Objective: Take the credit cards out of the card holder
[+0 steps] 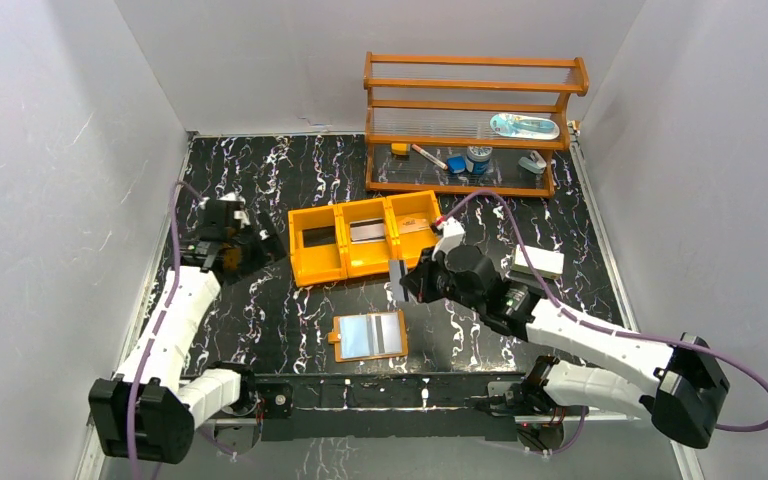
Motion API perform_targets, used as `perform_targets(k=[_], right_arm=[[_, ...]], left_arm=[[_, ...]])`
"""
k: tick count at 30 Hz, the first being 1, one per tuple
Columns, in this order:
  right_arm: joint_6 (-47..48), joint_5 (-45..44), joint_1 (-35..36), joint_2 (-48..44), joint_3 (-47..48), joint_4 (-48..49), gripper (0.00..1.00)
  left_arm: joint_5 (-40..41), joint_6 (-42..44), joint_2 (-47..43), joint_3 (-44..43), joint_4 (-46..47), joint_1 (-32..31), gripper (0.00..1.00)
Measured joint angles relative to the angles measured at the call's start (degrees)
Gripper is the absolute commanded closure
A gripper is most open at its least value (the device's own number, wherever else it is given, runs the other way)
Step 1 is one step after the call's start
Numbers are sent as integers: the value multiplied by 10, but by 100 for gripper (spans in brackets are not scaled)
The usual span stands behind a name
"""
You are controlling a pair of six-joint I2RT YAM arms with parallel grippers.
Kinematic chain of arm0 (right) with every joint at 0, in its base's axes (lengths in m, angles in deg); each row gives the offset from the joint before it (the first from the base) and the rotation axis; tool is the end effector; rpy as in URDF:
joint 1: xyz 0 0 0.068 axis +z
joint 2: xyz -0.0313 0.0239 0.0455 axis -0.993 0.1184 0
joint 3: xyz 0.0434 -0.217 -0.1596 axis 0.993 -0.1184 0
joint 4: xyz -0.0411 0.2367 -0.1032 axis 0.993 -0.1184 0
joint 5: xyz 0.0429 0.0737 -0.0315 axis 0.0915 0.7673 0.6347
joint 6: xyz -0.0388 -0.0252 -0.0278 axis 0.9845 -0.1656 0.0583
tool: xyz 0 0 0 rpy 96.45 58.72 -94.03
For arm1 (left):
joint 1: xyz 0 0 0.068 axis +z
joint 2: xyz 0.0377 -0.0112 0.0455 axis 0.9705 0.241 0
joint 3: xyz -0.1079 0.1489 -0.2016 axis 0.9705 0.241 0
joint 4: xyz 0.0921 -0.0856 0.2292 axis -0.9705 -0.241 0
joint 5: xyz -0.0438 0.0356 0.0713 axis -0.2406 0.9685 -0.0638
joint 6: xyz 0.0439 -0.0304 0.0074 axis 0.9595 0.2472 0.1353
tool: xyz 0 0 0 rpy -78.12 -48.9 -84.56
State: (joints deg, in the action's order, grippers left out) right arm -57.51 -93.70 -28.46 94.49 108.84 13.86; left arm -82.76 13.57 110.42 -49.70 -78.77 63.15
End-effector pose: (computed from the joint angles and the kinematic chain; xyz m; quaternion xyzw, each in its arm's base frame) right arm 0.1350 0.1825 0.2511 -0.0814 0.8258 0.3620 0.4247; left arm 0.2127 -0.0492 0.2853 -0.1539 0.9138 -0.1485 0.3454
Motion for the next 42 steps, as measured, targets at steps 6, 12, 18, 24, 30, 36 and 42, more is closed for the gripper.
perform_targets(k=[6,12,18,24,30,36,42], right_arm=[[136,-25,0,31,78,-29,100],[242,-41,0,65,110,-32,100],[336,-44,0,106,128,-14,100],[424,-68,0,185,191,9,100],[520,-71,0,282,254,21,100],[631,-71,0,381,327,19,100],[727,-75,-6,442,365,17,100]], left_arm=[[-8,44,-2,5,-6,103,2],[-27,54,-52,75,30,103,2],[-52,61,-63,82,53,103,2],[-68,64,-62,82,68,103,2],[-78,66,-62,84,75,103,2],[-81,67,-62,87,78,103,2],[-81,67,-67,88,78,103,2]])
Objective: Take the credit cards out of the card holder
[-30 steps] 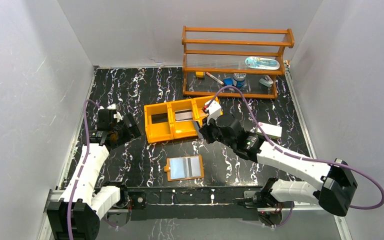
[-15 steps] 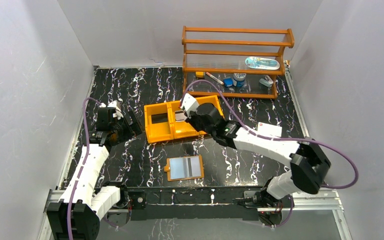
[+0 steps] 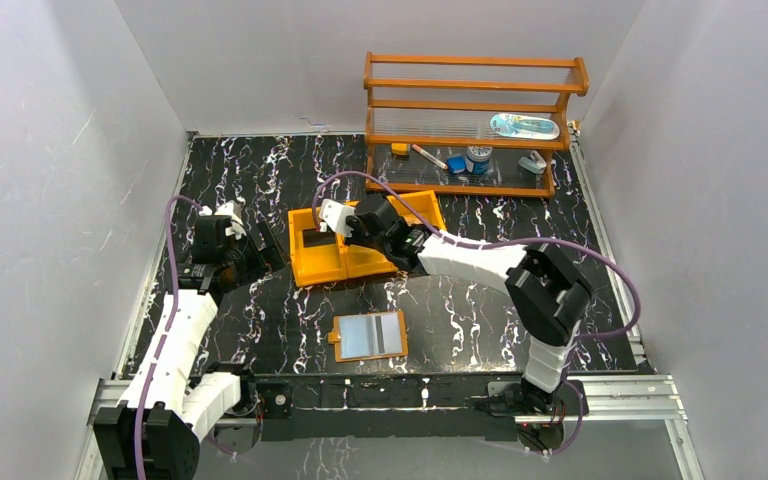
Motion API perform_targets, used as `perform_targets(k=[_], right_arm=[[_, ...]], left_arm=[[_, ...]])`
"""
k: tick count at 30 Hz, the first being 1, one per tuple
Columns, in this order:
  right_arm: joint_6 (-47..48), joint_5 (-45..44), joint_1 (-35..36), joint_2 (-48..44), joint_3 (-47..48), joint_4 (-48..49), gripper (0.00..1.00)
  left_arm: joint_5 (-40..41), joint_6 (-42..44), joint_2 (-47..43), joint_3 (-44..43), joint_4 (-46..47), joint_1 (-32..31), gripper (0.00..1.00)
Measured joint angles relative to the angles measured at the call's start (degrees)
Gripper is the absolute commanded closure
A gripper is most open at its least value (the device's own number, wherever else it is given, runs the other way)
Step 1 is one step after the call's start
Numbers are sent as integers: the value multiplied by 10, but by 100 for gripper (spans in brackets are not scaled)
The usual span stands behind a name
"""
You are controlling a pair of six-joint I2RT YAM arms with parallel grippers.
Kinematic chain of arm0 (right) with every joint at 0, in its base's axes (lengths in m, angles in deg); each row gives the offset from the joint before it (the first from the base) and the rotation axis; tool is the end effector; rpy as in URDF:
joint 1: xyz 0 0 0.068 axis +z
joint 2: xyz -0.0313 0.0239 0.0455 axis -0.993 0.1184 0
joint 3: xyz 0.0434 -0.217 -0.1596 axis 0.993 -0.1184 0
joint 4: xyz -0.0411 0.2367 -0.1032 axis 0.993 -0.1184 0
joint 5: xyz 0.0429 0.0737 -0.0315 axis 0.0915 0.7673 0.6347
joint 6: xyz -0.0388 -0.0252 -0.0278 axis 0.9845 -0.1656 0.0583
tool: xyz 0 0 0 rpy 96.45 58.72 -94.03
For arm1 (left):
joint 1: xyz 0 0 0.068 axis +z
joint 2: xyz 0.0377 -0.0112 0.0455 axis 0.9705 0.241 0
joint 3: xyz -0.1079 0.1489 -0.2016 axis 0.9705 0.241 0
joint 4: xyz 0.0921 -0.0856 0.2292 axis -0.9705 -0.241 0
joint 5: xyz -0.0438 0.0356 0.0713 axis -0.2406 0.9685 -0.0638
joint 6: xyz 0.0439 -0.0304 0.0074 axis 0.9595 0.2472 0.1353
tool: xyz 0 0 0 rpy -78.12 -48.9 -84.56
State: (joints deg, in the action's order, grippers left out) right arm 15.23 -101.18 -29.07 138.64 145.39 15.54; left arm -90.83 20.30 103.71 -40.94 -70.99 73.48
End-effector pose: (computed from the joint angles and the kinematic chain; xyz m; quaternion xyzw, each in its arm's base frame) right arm 0.2470 0.3255 0.2454 -0.5456 0.6564 -0.0281 0.5203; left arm 0.1996 -0.0144 0.2678 -0.1487 0.8924 -0.1682 0.3915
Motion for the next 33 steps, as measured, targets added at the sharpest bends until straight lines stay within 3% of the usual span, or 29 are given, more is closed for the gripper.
perform_targets(k=[16,23,29,33], right_arm=[[135,3,-29,144,99,-32,99],[158,7,-31,172,106,-34,84],[164,18,-31,174,106,-43,58],[161,28,-31,172,106,-49,54]], left_arm=[[2,0,-5,0,0,0,2],[35,-3,-5,0,-13,0,2],[43,-5,-5,0,-16,0,2],[46,-5,-6,0,-16,0,2]])
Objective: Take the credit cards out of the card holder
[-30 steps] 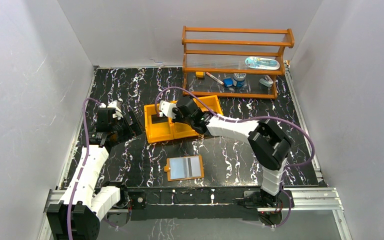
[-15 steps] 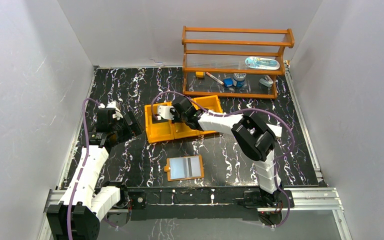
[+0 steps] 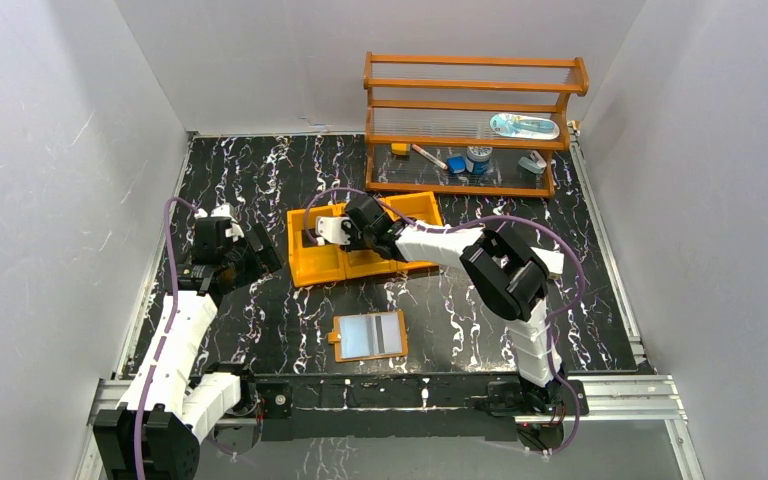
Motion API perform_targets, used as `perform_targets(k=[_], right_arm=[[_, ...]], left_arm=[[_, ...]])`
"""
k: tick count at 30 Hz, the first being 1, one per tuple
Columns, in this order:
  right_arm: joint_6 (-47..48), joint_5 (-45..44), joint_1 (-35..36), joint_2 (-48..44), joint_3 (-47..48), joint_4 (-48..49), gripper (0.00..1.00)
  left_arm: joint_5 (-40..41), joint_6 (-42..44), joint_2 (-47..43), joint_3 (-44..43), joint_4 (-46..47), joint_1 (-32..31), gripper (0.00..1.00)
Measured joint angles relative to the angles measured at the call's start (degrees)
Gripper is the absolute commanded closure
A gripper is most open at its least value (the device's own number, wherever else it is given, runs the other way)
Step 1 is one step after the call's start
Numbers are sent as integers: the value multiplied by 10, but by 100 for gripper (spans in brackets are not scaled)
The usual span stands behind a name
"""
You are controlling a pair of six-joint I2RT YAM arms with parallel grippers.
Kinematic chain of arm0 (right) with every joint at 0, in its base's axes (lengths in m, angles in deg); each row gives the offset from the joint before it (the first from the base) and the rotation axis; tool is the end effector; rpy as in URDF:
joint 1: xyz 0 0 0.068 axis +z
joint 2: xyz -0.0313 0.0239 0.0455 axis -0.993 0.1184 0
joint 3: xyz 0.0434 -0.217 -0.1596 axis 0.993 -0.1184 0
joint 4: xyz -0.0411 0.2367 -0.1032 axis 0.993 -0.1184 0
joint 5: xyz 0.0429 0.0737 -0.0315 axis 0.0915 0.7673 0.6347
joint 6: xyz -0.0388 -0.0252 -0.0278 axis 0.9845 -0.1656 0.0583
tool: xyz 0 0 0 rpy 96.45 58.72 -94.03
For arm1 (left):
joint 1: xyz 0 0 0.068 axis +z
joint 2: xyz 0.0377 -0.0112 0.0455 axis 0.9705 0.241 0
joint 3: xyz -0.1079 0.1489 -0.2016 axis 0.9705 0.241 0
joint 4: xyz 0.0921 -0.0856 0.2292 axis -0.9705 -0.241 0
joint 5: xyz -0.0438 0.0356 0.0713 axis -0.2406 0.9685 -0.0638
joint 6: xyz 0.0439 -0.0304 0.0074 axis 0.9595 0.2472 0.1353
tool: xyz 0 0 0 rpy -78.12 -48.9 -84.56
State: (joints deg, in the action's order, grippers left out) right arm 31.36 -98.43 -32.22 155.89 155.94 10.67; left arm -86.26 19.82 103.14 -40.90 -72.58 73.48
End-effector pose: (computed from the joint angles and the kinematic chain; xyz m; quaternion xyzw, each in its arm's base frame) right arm 0.2960 0.3529 0.1723 -0.6687 0.6046 -0.0998 0.4211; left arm 0.1964 -0.0115 0.2669 -0.1704 0.8940 -0.1331 0.3924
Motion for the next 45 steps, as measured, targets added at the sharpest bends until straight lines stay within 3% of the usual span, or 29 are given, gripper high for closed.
perform_targets(k=[7,15,20,24,29,33,37,45], right_arm=[[-32,10,-1,-31,-8,-18,48],[-161,39,-1,-175,-54,6,43],[-349,32,-1,-288,-125,31,33],[-572,30,-1,-386,-209,13,35],[-812,81,-2,-455,-311,-21,42],[-951,133,-2,-475,-398,-26,53],[-1058,173,1,-494,-485,4,55],[-1141,198,14,-494,-515,36,62]], left_arm=[[-2,0,0,0,0,0,2],[-21,1,0,0,2,0,2],[-47,6,0,0,8,0,5],[-96,12,1,4,21,0,14],[-244,-12,10,30,59,-6,19],[-298,-38,12,36,75,-61,20],[-304,-65,16,36,90,-170,28],[-264,-115,85,36,108,-292,44]])
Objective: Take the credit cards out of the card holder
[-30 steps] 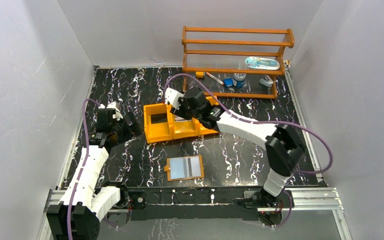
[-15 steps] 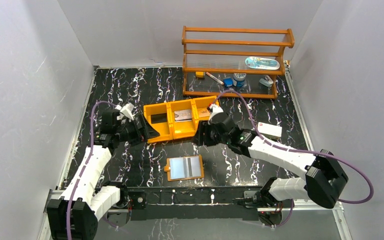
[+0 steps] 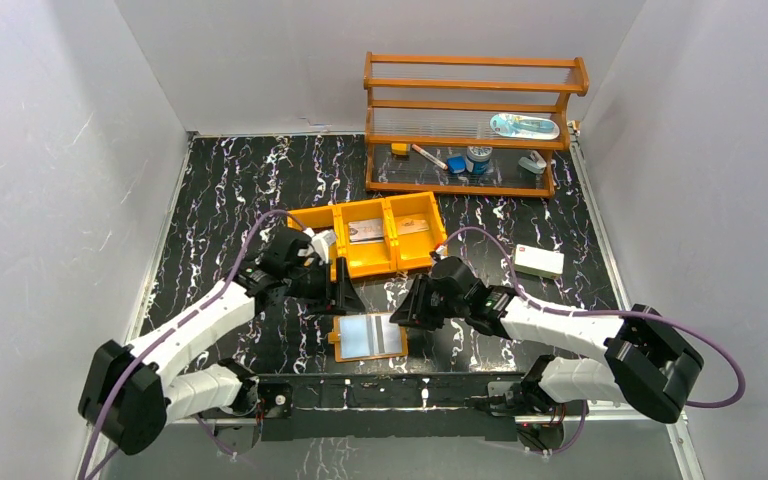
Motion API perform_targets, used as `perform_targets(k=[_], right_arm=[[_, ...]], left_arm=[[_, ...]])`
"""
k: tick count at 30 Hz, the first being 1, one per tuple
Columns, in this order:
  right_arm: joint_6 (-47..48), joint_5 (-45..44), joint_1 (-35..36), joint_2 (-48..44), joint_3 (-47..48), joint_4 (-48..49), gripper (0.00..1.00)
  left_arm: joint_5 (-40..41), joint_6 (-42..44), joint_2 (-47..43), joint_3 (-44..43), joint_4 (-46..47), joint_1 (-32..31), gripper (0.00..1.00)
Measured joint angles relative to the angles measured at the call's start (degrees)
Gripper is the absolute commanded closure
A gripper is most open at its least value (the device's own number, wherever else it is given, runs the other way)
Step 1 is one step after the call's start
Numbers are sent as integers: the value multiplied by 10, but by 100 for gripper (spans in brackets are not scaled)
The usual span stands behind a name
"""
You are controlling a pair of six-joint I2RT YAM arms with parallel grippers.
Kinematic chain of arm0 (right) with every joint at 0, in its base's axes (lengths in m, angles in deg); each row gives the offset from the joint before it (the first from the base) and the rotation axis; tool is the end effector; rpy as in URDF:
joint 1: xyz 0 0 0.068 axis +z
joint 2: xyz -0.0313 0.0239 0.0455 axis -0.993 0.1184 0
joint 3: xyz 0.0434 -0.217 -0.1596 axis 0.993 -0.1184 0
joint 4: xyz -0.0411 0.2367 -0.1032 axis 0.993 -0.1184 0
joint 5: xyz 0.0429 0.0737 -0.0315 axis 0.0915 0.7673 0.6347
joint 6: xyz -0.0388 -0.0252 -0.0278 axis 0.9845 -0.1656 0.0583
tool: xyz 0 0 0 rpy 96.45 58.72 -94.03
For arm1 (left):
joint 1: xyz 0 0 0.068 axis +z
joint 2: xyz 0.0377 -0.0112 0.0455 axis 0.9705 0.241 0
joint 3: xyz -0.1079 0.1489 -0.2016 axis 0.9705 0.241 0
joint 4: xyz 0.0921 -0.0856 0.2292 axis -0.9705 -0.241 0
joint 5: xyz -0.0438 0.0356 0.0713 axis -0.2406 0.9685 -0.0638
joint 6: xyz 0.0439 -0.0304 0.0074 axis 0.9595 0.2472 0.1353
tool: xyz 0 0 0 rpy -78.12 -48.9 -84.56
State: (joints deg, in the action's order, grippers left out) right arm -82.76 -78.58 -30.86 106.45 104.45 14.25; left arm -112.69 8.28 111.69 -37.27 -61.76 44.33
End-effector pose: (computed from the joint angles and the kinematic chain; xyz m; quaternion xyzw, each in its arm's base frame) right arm 0.1423 0.1917 0.1813 0.0594 0.8969 0.3977 0.1842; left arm 0.1792 -0.1321 0.2358 0.0609 0.8874 -0.4187 0.1828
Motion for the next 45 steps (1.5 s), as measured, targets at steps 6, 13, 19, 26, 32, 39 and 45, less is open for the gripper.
perform_targets(k=[6,13,19,26,32,39,45], right_arm=[[-19,19,3,12,-3,30,63],[-29,42,6,53,-12,50,63],[-29,40,6,77,-14,42,63],[-29,25,6,79,-21,21,64],[-34,25,6,81,-26,23,70],[-41,30,6,93,-30,37,85],[-42,41,5,103,-30,50,85]], left_arm=[[21,-18,69,-2,14,-61,50],[24,-40,108,-4,45,-89,49],[32,-62,142,-5,74,-105,49],[35,-73,170,-2,97,-110,48],[37,-82,192,19,118,-113,49],[35,-97,195,47,151,-114,59],[33,-117,196,69,186,-114,62]])
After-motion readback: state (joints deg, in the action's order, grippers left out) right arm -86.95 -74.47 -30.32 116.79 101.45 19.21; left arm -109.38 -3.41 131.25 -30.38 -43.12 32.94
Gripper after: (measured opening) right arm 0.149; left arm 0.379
